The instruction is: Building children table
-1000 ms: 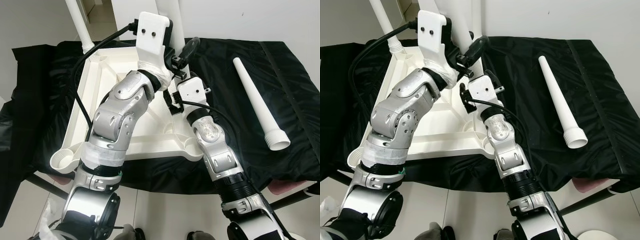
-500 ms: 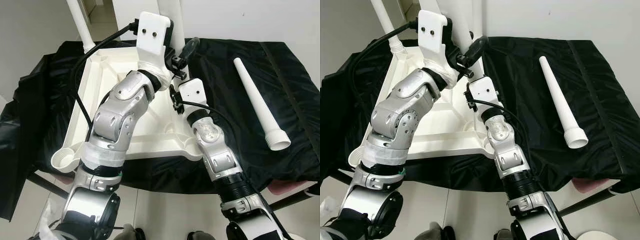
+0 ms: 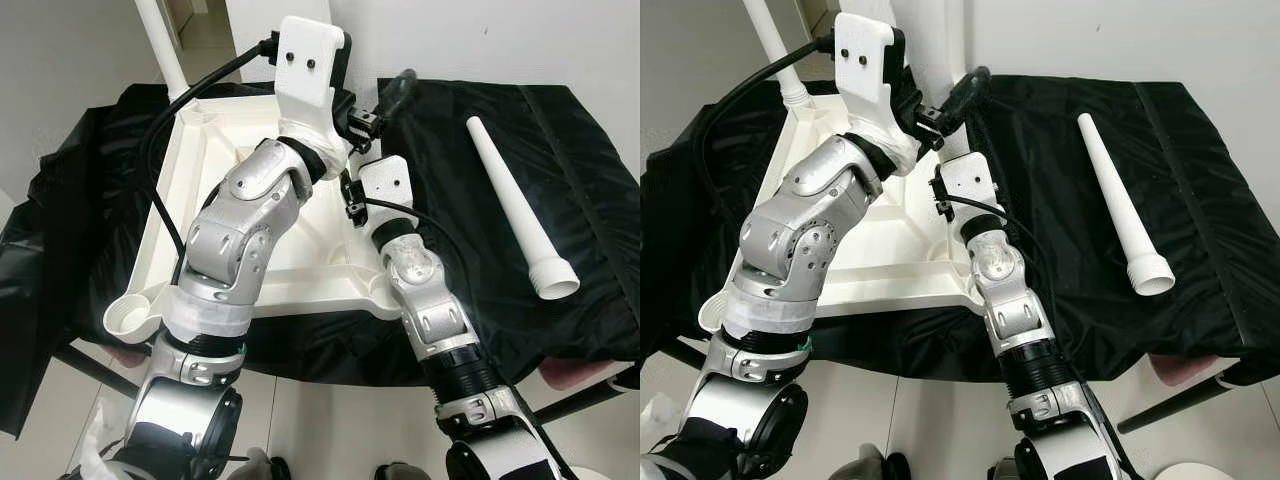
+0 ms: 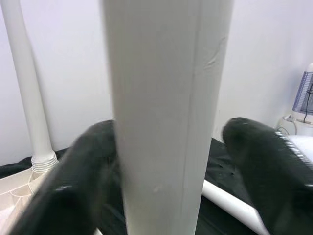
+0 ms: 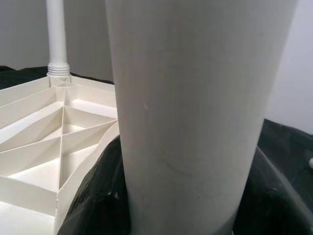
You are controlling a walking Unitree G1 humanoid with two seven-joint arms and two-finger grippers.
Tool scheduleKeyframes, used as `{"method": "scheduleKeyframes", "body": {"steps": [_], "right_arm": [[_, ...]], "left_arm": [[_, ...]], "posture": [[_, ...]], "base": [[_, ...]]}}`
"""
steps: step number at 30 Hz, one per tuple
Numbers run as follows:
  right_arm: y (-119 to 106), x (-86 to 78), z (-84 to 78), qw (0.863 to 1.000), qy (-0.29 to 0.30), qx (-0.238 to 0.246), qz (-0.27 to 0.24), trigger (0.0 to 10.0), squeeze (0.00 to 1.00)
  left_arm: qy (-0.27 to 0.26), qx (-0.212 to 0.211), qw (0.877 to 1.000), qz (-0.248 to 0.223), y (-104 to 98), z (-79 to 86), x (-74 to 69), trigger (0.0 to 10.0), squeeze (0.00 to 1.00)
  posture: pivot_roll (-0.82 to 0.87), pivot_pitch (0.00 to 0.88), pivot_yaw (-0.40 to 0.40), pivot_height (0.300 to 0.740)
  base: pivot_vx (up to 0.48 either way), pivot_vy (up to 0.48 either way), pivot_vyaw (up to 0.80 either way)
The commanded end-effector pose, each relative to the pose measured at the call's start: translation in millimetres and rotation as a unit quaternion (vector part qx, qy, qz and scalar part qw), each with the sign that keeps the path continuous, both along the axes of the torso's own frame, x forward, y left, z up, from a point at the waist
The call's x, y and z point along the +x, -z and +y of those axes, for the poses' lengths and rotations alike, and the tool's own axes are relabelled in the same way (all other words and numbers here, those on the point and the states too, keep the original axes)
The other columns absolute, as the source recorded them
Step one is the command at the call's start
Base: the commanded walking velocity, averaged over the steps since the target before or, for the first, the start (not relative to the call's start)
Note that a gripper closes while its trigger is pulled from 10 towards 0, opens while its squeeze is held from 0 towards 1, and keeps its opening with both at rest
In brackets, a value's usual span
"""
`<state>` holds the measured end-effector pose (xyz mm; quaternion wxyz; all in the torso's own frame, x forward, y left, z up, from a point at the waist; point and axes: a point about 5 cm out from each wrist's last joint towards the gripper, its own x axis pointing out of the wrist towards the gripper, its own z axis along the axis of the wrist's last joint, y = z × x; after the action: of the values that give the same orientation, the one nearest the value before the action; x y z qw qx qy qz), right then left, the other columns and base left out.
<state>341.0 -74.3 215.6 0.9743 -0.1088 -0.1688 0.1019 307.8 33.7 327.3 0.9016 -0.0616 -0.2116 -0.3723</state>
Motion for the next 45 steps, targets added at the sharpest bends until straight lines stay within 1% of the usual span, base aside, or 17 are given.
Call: {"method": "scheduleKeyframes", "body": {"steps": [1, 4, 5, 7, 8, 10, 13, 15, 17, 21, 24, 27, 30, 33, 37, 39, 45], "right_arm": [[-4, 1.0, 3.2, 1.0, -0.001, 0.011, 0.0, 10.0, 0.0], [-3, 2.6, -0.4, 1.0, 0.009, 0.022, 0.007, 10.0, 0.0], [-3, 3.5, -3.5, 0.999, 0.016, 0.03, 0.012, 10.0, 0.0], [-2, 4.1, -6.1, 0.999, 0.023, 0.037, 0.015, 10.0, 0.0], [-2, 4.6, -8.9, 0.998, 0.029, 0.046, 0.018, 10.0, 0.0], [-1, 5.9, -16.5, 0.997, 0.045, 0.061, 0.023, 10.0, 0.0], [1, 6.6, -21.3, 0.995, 0.055, 0.075, 0.028, 10.0, 0.0], [1, 7.4, -28.0, 0.993, 0.068, 0.091, 0.032, 10.0, 0.0], [2, 6.3, -39.6, 0.989, 0.078, 0.124, 0.033, 10.0, 0.0], [1, 3.8, -47.3, 0.986, 0.081, 0.144, 0.03, 10.0, 0.0], [3, -2.4, -57.0, 0.984, 0.081, 0.154, 0.026, 10.0, 0.0], [5, -3.7, -59.3, 0.984, 0.084, 0.154, 0.028, 10.0, 0.0], [10, -10.4, -63.9, 0.985, 0.083, 0.145, 0.033, 10.0, 0.0], [11, -12.3, -64.8, 0.986, 0.081, 0.143, 0.034, 10.0, 0.0], [13, -17.8, -67.8, 0.988, 0.073, 0.133, 0.034, 10.0, 0.0], [12, -20.9, -70.3, 0.989, 0.069, 0.13, 0.033, 10.0, 0.0], [13, -25.9, -75.2, 0.99, 0.07, 0.116, 0.03, 10.0, 0.0]], "left_arm": [[0.016, 0.003, 1.0, -0.003, 0, -1.1, -5.1, 10.0, 1.0], [0.025, 0.004, 1.0, 0.003, 2, -1.8, -6.8, 10.0, 1.0], [0.026, 0.002, 1.0, 0.005, 2, -0.7, -7.1, 10.0, 0.0], [0.024, -0.001, 1.0, 0.007, 2, 0.9, -6.9, 10.0, 0.0], [0.023, -0.008, 1.0, 0.013, 2, 2.9, -6.1, 10.0, 0.0], [0.019, -0.04, 0.998, 0.033, 0, 11.1, -3.6, 10.0, 0.0], [0.018, -0.053, 0.998, 0.038, 0, 14.3, -3.0, 10.0, 0.0], [0.014, -0.063, 0.997, 0.04, 0, 18.2, -2.5, 10.0, 0.0], [0.004, -0.068, 0.997, 0.046, 2, 25.2, -2.2, 10.0, 0.0], [-0.009, -0.059, 0.997, 0.054, 8, 30.0, -1.5, 10.0, 0.0], [-0.029, -0.028, 0.997, 0.068, 25, 35.2, -2.3, 10.0, 0.0], [-0.033, -0.023, 0.997, 0.071, 28, 36.3, -2.7, 10.0, 0.0], [-0.054, -0.008, 0.995, 0.084, 39, 41.2, -4.2, 10.0, 0.0], [-0.06, -0.006, 0.994, 0.089, 43, 42.6, -4.4, 10.0, 0.0], [-0.081, -0.002, 0.991, 0.104, 53, 48.0, -5.6, 10.0, 0.0], [-0.092, 0.01, 0.99, 0.105, 59, 49.5, -8.2, 10.0, 0.0], [-0.099, 0.008, 0.989, 0.111, 66, 52.5, -13.3, 10.0, 0.0]], "posture": [[-0.15, 0.107, 0.087, 0.74], [-0.15, 0.109, 0.087, 0.74], [-0.15, 0.11, 0.088, 0.74], [-0.15, 0.112, 0.088, 0.74], [-0.15, 0.112, 0.088, 0.74], [-0.15, 0.114, 0.086, 0.74], [-0.15, 0.115, 0.083, 0.74], [-0.15, 0.115, 0.083, 0.74], [-0.15, 0.114, 0.077, 0.74], [-0.15, 0.113, 0.076, 0.74], [-0.15, 0.117, 0.072, 0.74], [-0.15, 0.119, 0.07, 0.74], [-0.15, 0.127, 0.066, 0.74], [-0.15, 0.128, 0.065, 0.74], [-0.15, 0.131, 0.056, 0.74], [-0.15, 0.135, 0.052, 0.74], [-0.15, 0.143, 0.048, 0.74]], "base": [[0.0, 0.0, 0.0], [0.0, 0.0, 0.0], [0.0, 0.0, 0.0], [0.0, 0.0, 0.0], [0.0, 0.0, 0.0], [0.0, 0.0, 0.0], [0.0, 0.0, 0.0], [0.0, 0.0, 0.0], [0.0, 0.0, 0.0], [0.0, 0.0, 0.0], [0.0, 0.0, 0.0], [0.0, 0.0, 0.0], [0.0, 0.0, 0.0], [0.0, 0.0, 0.0], [0.0, 0.0, 0.0], [0.0, 0.0, 0.0], [0.0, 0.0, 0.0]]}}
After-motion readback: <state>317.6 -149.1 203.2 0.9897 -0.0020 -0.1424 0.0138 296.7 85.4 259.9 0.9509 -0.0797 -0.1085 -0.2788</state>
